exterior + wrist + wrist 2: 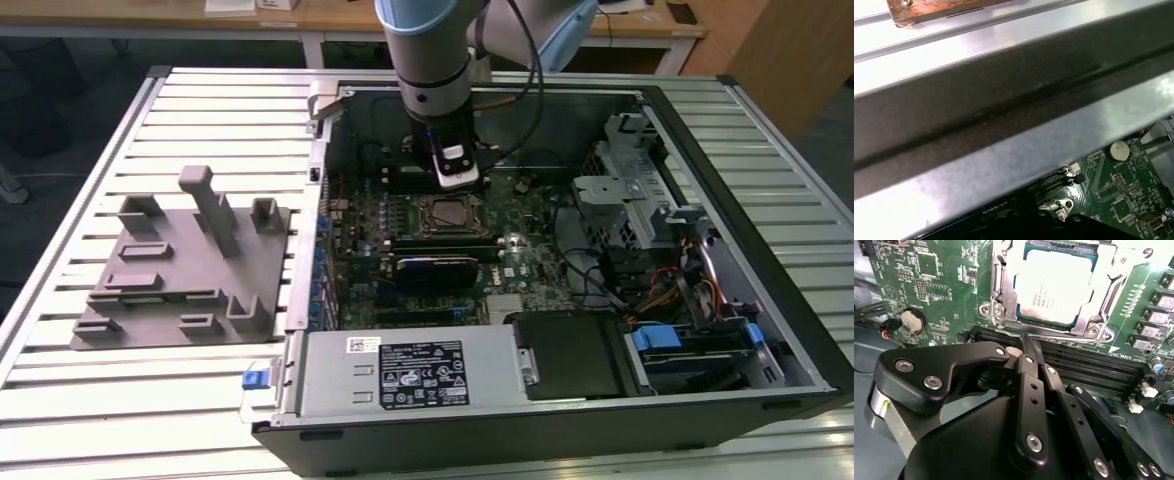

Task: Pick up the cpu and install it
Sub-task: 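Install the first cpu locking lever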

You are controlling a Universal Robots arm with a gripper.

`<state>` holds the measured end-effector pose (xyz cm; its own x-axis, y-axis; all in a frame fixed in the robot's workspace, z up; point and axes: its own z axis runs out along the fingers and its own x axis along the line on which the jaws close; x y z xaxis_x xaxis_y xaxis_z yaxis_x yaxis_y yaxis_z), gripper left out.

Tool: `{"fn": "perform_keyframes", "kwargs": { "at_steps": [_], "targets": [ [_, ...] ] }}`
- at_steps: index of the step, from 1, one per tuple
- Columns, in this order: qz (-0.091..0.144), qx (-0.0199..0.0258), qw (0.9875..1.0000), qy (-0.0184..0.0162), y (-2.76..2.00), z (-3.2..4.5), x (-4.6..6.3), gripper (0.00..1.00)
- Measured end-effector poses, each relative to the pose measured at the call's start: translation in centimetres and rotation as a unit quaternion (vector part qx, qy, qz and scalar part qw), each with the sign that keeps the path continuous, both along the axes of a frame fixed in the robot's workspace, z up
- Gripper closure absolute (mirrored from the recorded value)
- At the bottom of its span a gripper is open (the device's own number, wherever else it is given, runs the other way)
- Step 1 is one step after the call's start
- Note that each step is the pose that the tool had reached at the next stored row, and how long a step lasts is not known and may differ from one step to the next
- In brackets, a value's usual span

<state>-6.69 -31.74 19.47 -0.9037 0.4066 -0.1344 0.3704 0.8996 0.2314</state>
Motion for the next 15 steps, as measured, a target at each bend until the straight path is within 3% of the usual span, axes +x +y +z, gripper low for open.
{"fn": "perform_keyframes", "kwargs": {
  "at_steps": [15],
  "targets": [
    [0.012, -0.0032, 0.9999, 0.0005, -0.02, -0.14, 0.11, 0.89]
  ]
}}
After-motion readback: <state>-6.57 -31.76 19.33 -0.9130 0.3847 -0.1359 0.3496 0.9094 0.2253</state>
